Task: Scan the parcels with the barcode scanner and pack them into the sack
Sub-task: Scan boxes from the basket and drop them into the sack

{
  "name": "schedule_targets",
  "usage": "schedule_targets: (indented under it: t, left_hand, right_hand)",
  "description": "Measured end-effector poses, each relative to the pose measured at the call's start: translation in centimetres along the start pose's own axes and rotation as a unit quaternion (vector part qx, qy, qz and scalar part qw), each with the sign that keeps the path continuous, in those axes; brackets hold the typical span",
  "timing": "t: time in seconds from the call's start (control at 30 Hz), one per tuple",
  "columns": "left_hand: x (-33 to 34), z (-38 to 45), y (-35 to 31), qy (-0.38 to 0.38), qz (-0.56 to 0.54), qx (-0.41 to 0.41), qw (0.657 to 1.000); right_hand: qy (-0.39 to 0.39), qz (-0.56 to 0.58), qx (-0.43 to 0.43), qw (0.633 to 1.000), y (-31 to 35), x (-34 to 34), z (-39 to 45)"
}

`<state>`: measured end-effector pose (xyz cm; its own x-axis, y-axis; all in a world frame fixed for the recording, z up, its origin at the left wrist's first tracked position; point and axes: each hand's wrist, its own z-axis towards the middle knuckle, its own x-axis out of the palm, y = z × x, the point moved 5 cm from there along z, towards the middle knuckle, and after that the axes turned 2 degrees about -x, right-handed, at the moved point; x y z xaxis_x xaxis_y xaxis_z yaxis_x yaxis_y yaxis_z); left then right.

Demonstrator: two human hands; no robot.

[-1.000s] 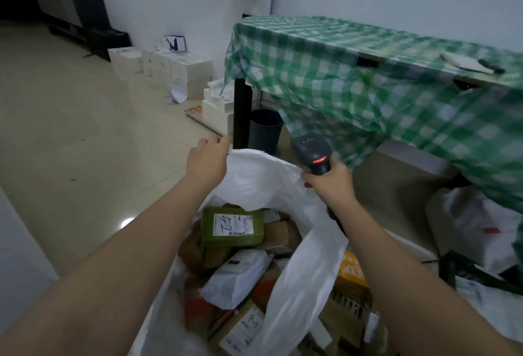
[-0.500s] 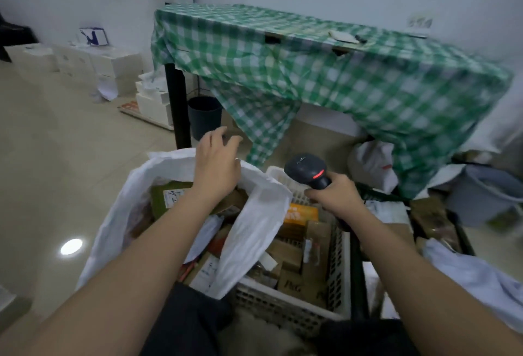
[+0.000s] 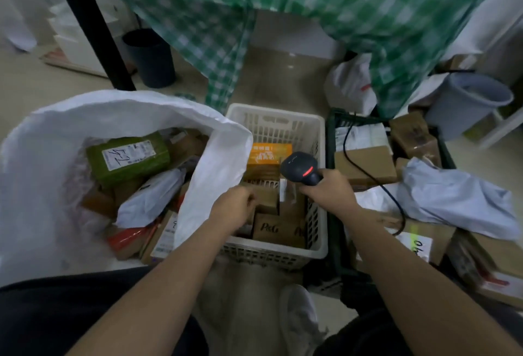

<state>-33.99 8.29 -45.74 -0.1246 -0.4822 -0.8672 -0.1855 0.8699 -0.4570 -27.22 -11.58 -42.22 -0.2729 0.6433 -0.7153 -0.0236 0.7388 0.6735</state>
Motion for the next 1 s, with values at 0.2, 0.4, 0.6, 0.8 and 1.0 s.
schedule_targets:
  t: [0.2,0.4,0.6,0.8,1.0]
  left_hand:
    - [8.5,4.9,2.9,0.114,0.123,-0.012,0.986]
    - [12.2,8.6,4.6,0.147,0.221,-0.013,0.964]
    - [11.1,8.7,3.9,0.136,0.218,0.017,0.966]
    - [5.8,5.3,0.8,0.046,0.210,0.097,0.972]
    - [-1.1,0.5,-2.7,-0.014,0.091,0.128,0.988]
  right_hand:
    - [0.021,-0.026,0.046,0.998,-2.6,3.5,5.4]
    - [0.067,0.031,0.087,0.993,-4.1,5.4,9.6]
    - [0.069,0.102,0.111,0.986,-4.5,5.3,10.3]
    - [0.010,0.157,0.081,0.984,-2.2,2.1,8.5]
    - [-0.058,0.183,0.024,0.981,1.8,-3.5,4.5]
